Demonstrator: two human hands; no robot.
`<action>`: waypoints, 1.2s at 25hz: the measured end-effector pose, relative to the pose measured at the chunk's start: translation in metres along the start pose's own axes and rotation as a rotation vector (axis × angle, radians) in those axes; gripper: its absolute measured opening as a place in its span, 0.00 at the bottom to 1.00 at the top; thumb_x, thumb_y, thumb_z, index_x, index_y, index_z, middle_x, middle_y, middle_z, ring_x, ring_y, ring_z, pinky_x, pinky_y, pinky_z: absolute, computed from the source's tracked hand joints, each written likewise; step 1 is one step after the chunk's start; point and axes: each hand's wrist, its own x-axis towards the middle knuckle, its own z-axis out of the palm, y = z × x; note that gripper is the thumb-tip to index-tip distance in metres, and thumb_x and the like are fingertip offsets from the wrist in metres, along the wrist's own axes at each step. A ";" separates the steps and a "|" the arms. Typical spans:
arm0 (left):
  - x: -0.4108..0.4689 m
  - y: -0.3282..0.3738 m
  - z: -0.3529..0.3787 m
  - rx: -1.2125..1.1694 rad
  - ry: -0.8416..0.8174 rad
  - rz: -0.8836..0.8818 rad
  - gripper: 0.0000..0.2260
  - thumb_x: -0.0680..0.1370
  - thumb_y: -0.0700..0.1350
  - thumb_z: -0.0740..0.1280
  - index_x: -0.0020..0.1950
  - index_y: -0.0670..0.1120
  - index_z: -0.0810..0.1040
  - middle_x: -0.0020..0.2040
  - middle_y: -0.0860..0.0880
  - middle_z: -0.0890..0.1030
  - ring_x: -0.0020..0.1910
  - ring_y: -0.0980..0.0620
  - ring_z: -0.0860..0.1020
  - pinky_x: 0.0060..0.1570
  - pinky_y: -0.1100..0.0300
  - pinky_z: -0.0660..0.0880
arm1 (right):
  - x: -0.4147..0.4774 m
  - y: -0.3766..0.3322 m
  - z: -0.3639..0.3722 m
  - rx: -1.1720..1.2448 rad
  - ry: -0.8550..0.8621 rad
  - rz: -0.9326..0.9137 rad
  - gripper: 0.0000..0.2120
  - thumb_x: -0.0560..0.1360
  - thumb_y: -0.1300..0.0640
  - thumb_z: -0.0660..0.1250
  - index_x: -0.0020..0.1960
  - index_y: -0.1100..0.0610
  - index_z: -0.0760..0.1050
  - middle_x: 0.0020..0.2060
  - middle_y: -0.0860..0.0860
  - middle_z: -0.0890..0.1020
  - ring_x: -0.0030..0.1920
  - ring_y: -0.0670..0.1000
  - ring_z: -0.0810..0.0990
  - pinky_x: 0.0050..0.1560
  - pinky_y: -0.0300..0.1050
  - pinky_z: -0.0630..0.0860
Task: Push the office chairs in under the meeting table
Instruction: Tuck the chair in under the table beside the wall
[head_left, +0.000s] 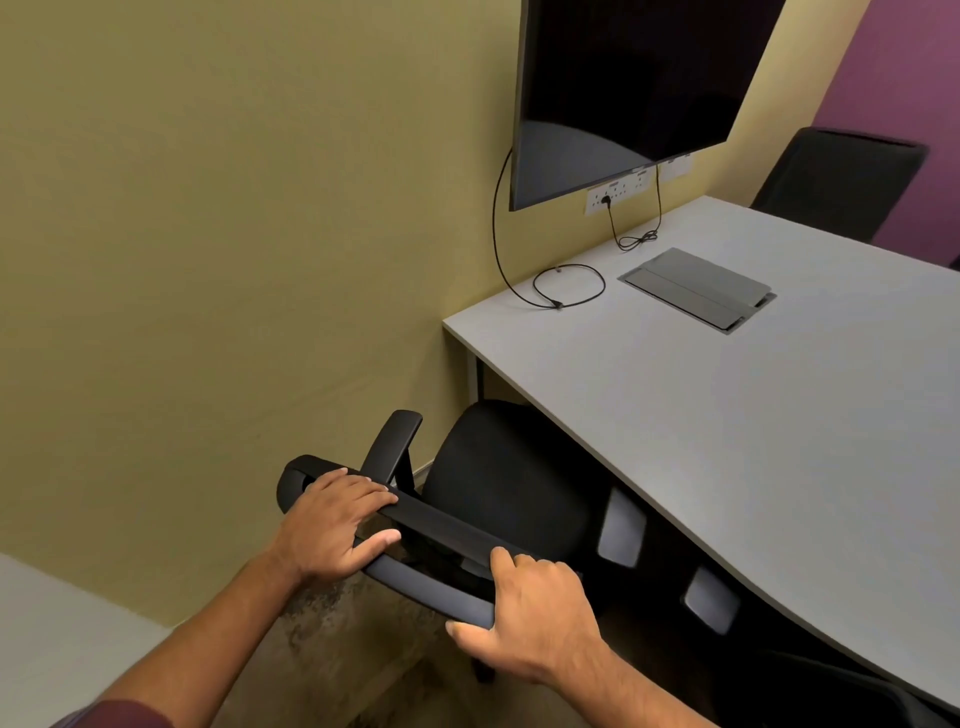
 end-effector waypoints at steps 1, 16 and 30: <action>0.007 -0.002 -0.001 0.004 -0.004 0.015 0.31 0.83 0.70 0.55 0.69 0.52 0.85 0.65 0.53 0.86 0.67 0.50 0.82 0.75 0.44 0.71 | 0.002 0.001 -0.001 -0.001 0.011 0.014 0.36 0.68 0.15 0.53 0.52 0.47 0.64 0.41 0.45 0.71 0.41 0.51 0.73 0.46 0.51 0.70; 0.124 -0.013 0.004 -0.017 -0.086 0.144 0.29 0.83 0.69 0.53 0.69 0.54 0.83 0.67 0.53 0.85 0.68 0.50 0.80 0.76 0.43 0.68 | 0.045 0.030 -0.015 -0.022 0.109 0.170 0.47 0.68 0.13 0.50 0.66 0.50 0.72 0.59 0.51 0.82 0.56 0.55 0.82 0.54 0.53 0.78; 0.223 -0.022 0.023 -0.023 -0.136 0.207 0.30 0.84 0.68 0.50 0.74 0.55 0.80 0.72 0.53 0.82 0.74 0.51 0.76 0.81 0.46 0.62 | 0.112 0.081 -0.012 0.047 0.214 0.201 0.54 0.61 0.09 0.39 0.60 0.50 0.72 0.51 0.51 0.82 0.50 0.56 0.83 0.45 0.53 0.72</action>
